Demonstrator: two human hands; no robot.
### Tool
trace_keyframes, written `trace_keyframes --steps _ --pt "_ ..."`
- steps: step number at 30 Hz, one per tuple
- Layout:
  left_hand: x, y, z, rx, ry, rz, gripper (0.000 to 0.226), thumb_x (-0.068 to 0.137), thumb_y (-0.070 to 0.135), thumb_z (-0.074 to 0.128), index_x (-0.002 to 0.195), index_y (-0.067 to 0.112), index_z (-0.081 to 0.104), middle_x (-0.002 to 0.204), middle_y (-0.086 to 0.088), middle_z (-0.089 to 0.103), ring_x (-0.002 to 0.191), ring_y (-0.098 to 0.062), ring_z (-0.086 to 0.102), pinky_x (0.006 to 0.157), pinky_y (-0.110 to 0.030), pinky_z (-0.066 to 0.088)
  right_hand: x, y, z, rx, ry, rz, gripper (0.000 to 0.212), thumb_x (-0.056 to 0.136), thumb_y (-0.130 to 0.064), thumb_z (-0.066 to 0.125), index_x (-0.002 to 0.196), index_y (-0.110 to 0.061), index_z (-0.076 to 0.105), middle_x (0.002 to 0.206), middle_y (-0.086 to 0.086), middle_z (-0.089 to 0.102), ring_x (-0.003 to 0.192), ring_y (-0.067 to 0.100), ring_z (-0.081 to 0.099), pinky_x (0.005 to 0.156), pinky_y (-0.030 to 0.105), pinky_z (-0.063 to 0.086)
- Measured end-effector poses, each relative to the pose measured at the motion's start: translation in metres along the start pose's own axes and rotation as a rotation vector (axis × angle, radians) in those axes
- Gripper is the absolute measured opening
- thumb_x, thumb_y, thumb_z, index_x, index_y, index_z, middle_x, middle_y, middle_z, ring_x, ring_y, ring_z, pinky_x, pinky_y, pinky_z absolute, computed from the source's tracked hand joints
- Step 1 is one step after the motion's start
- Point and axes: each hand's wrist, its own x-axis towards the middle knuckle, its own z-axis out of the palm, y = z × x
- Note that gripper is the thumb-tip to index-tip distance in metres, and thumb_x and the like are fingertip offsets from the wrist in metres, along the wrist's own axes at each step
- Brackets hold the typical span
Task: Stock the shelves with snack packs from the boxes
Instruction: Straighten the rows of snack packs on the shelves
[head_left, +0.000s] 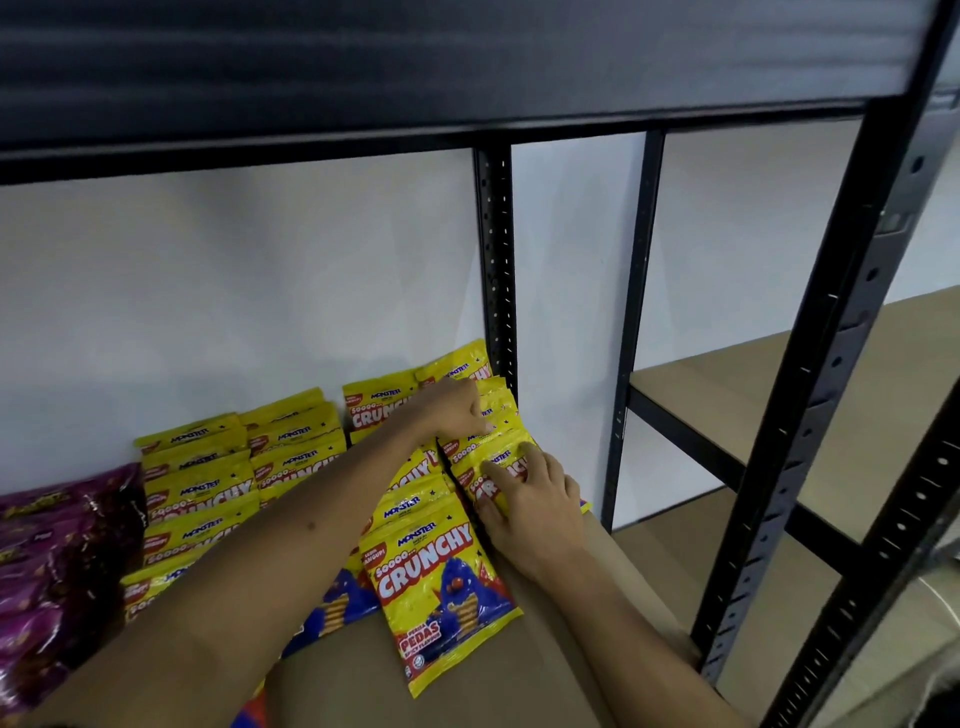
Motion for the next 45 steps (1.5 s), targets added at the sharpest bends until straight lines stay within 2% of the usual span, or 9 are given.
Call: trace_keyframes --steps 5,10,17,20,25,29,33,38,45 --pt "-0.004 0.003 0.009 -0.09 0.036 0.031 0.02 0.088 0.024 0.068 0.099 0.013 0.055 0.087 0.001 0.053 0.079 -0.017 0.049 0.06 -0.028 0.033 -0.007 -0.006 0.004 -0.108 0.002 0.043 0.05 0.09 -0.062 0.036 0.128 -0.036 0.054 0.14 0.012 0.048 0.123 0.036 0.05 0.09 0.051 0.047" --pt "-0.006 0.002 0.021 -0.075 0.164 0.031 0.025 0.085 0.028 0.071 0.103 0.018 0.057 0.083 0.005 0.055 0.079 -0.018 0.055 0.066 -0.029 0.039 -0.013 -0.013 0.002 -0.097 -0.116 0.018 0.069 0.09 -0.068 0.005 0.145 -0.036 0.031 0.155 0.011 0.026 0.139 0.035 0.03 0.106 0.051 0.032" --pt "-0.023 -0.018 0.004 -0.167 0.23 -0.034 0.01 0.086 0.026 0.065 0.092 0.021 0.07 0.092 -0.002 0.069 0.079 -0.018 0.063 0.074 -0.031 0.052 -0.02 0.003 -0.013 -0.079 0.072 0.134 0.05 0.097 -0.052 0.026 0.133 -0.029 0.051 0.147 0.009 0.041 0.132 0.032 0.039 0.098 0.051 0.037" --pt "-0.05 -0.043 -0.009 -0.125 0.038 -0.05 0.015 0.087 0.025 0.066 0.094 0.015 0.074 0.089 0.0 0.068 0.08 -0.014 0.061 0.071 -0.025 0.045 -0.036 -0.017 -0.015 -0.022 0.199 -0.034 0.047 0.095 -0.048 0.034 0.125 -0.024 0.061 0.139 0.009 0.053 0.128 0.033 0.048 0.095 0.051 0.044" --pt "-0.083 -0.061 -0.019 -0.107 -0.175 -0.027 0.017 0.084 0.028 0.074 0.087 0.011 0.074 0.075 0.005 0.07 0.062 0.0 0.056 0.06 -0.021 0.04 -0.042 -0.052 0.0 0.0 0.037 -0.447 0.047 0.094 -0.054 0.039 0.127 -0.027 0.059 0.142 0.006 0.052 0.137 0.028 0.043 0.104 0.05 0.04" --pt "-0.093 -0.066 -0.001 -0.137 -0.093 -0.036 0.028 0.083 0.023 0.075 0.107 0.01 0.069 0.096 0.0 0.066 0.082 -0.009 0.057 0.072 -0.022 0.04 -0.034 -0.064 0.015 -0.072 -0.127 -0.471 0.054 0.095 -0.057 0.031 0.135 -0.026 0.052 0.147 0.009 0.047 0.14 0.03 0.039 0.107 0.057 0.038" --pt "-0.098 -0.075 0.004 -0.203 0.026 -0.041 0.025 0.089 0.029 0.067 0.11 0.015 0.069 0.112 0.001 0.065 0.101 -0.014 0.059 0.083 -0.026 0.043 -0.032 -0.078 0.022 -0.064 -0.223 -0.455 0.062 0.097 -0.059 0.02 0.151 -0.03 0.028 0.161 0.011 0.017 0.15 0.031 0.008 0.117 0.055 0.005" --pt "-0.086 -0.088 0.003 -0.138 -0.009 -0.137 0.029 0.095 0.015 0.058 0.124 0.014 0.062 0.14 -0.007 0.052 0.125 -0.022 0.051 0.095 -0.031 0.041 -0.029 -0.079 0.016 -0.077 -0.253 -0.431 0.062 0.097 -0.06 0.017 0.152 -0.033 0.02 0.163 0.007 0.012 0.15 0.029 0.006 0.119 0.053 0.005" --pt "-0.085 -0.093 0.021 -0.138 0.144 -0.2 0.013 0.085 0.001 0.064 0.095 0.004 0.072 0.099 -0.012 0.071 0.089 -0.022 0.067 0.078 -0.035 0.057 -0.026 -0.074 0.016 -0.006 -0.286 -0.395 0.076 0.089 -0.069 -0.004 0.151 -0.035 0.024 0.161 0.005 0.021 0.15 0.026 0.012 0.12 0.051 0.008"
